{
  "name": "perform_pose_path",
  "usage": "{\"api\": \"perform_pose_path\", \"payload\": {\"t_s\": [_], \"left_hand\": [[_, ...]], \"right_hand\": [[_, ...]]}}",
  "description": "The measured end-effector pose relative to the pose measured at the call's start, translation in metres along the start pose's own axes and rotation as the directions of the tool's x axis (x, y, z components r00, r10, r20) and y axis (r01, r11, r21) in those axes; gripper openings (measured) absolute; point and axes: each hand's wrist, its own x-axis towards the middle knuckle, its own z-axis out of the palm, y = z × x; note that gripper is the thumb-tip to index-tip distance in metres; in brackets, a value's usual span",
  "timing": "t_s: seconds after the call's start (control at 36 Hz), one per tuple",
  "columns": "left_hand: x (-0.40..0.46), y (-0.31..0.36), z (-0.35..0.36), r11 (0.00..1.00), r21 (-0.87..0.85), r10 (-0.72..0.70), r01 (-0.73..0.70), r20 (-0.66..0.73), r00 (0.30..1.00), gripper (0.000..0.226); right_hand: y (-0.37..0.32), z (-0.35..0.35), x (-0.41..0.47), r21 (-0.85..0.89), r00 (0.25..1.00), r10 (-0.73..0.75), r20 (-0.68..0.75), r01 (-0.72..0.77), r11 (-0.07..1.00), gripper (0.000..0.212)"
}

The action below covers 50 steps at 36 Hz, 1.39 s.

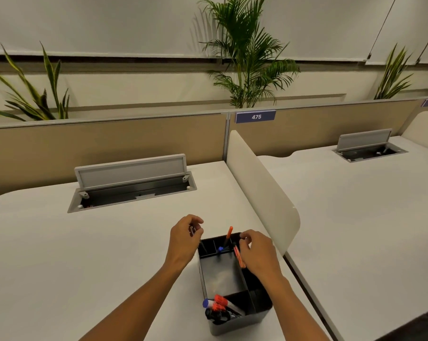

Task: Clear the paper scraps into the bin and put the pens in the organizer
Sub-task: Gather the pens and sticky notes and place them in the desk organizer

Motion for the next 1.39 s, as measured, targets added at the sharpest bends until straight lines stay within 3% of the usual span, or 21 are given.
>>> {"api": "perform_pose_path", "payload": {"t_s": [0.22,0.31,0.36,0.42,0.5,0.56,0.61,0.75,0.94,1.03,1.17,1.31,1.39], "left_hand": [[-0.013,-0.005,-0.003,0.995,-0.063,-0.079,0.079,0.015,0.997,0.029],[-0.019,-0.005,-0.003,0.993,-0.086,-0.079,0.081,0.024,0.997,0.044],[-0.024,-0.005,-0.004,0.999,0.038,0.028,-0.026,-0.042,0.999,0.062],[-0.03,-0.003,-0.007,0.939,0.25,0.27,-0.234,-0.12,0.955,0.069],[-0.036,0.005,-0.006,0.737,0.429,0.596,-0.522,-0.047,0.802,0.049],[-0.04,0.01,-0.002,0.661,0.426,0.652,-0.617,0.081,0.754,0.032],[-0.042,0.015,0.003,0.687,0.387,0.595,-0.614,0.185,0.782,0.029],[-0.037,0.021,0.015,0.83,0.397,0.277,-0.392,0.317,0.907,0.026],[-0.026,0.028,0.026,0.928,0.346,0.062,-0.14,0.229,0.971,0.013],[-0.023,0.031,0.029,0.964,0.259,0.0,-0.052,0.197,0.98,0.006],[-0.026,0.032,0.03,0.986,0.168,-0.048,0.011,0.214,0.976,0.013],[-0.052,0.025,0.0,0.987,0.122,-0.122,0.106,0.129,0.984,0.019],[-0.074,0.018,-0.022,0.969,0.164,-0.219,0.185,0.219,0.951,0.022]], "right_hand": [[-0.008,0.008,0.002,0.145,0.994,-0.009,0.108,-0.006,0.989,0.028],[-0.009,0.008,0.003,0.187,0.991,0.014,0.13,-0.038,0.982,0.037],[-0.008,0.009,0.002,0.219,0.987,0.036,0.154,-0.07,0.973,0.049],[-0.008,0.009,0.003,0.225,0.986,0.043,0.159,-0.078,0.971,0.056],[-0.007,0.01,0.005,0.239,0.988,0.045,0.148,-0.08,0.968,0.058],[-0.007,0.01,0.007,0.258,0.988,0.059,0.145,-0.095,0.961,0.059],[-0.006,0.011,0.009,0.273,0.986,0.074,0.149,-0.113,0.955,0.059],[-0.007,0.012,0.011,0.326,0.983,0.091,0.157,-0.139,0.935,0.056],[-0.009,0.013,0.016,0.417,0.982,0.099,0.163,-0.159,0.895,0.052],[-0.009,0.012,0.018,0.444,0.984,0.094,0.153,-0.153,0.883,0.052],[-0.009,0.009,0.019,0.481,0.987,0.067,0.147,-0.131,0.867,0.047],[-0.003,0.004,0.015,0.476,0.989,0.101,0.109,-0.141,0.868,0.042],[0.003,-0.002,0.011,0.436,0.983,0.127,0.13,-0.172,0.884,0.04]]}}
